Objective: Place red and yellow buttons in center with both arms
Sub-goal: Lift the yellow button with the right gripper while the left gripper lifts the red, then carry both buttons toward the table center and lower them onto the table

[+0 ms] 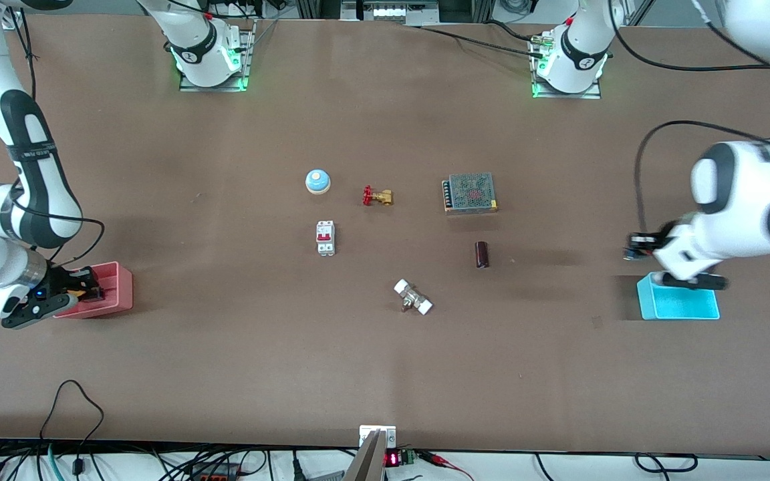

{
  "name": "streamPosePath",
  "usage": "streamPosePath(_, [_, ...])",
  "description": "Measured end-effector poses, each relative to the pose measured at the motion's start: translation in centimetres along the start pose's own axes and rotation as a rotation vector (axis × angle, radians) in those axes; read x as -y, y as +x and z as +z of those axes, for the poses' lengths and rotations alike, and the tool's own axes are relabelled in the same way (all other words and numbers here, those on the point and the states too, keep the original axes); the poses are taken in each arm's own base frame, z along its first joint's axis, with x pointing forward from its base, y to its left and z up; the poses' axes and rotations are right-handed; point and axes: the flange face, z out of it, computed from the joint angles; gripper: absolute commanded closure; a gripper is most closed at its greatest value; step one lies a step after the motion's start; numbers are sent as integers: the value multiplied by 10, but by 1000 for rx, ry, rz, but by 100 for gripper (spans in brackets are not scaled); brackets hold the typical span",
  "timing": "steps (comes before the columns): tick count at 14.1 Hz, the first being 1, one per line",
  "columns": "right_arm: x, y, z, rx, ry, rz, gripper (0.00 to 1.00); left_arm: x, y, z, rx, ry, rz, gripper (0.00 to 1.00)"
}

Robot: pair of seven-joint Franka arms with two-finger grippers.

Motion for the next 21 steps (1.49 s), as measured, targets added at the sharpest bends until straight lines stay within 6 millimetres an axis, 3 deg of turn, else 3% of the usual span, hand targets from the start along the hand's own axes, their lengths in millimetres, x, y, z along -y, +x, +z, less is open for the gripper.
streamPosePath(2, [14, 5, -62, 32, 24, 22, 68, -28, -4, 17, 12, -53, -21, 69])
streamPosePath(4, [48, 12, -132, 46, 39, 92, 68, -39, -7, 31, 2, -71, -24, 69])
streamPosePath(5, [76, 21, -161, 46, 44, 138, 68, -41, -8, 39, -2, -72, -23, 69])
streamPosePath(7, [148, 48, -183, 51, 51, 222, 68, -43, -10, 57, -23, -69, -23, 69])
streamPosePath(8, [187, 63, -178, 59, 55, 256, 68, -43, -11, 67, -31, -68, -24, 68])
streamPosePath(10, [259, 85, -148, 55, 58, 317, 68, -48, -15, 84, -39, -67, -18, 68])
streamPosePath(12, [306, 95, -104, 23, 69, 353, 68, -56, -17, 97, -33, -66, -5, 68])
streamPosePath(14, [333, 95, -60, 0, 87, 382, 68, -63, -17, 105, -23, -66, 7, 63])
streamPosePath(16, [354, 95, -32, -3, 100, 387, 68, -65, -17, 109, -18, -66, 10, 47])
streamPosePath(17, [362, 96, -24, -3, 103, 388, 68, -65, -17, 109, -18, -66, 10, 30])
streamPosePath(18, [367, 97, -18, -7, 108, 387, 68, -65, -17, 109, -18, -66, 10, 2])
streamPosePath(21, [370, 96, -1, -21, 119, 387, 68, -65, -17, 107, -19, -66, 10, 0])
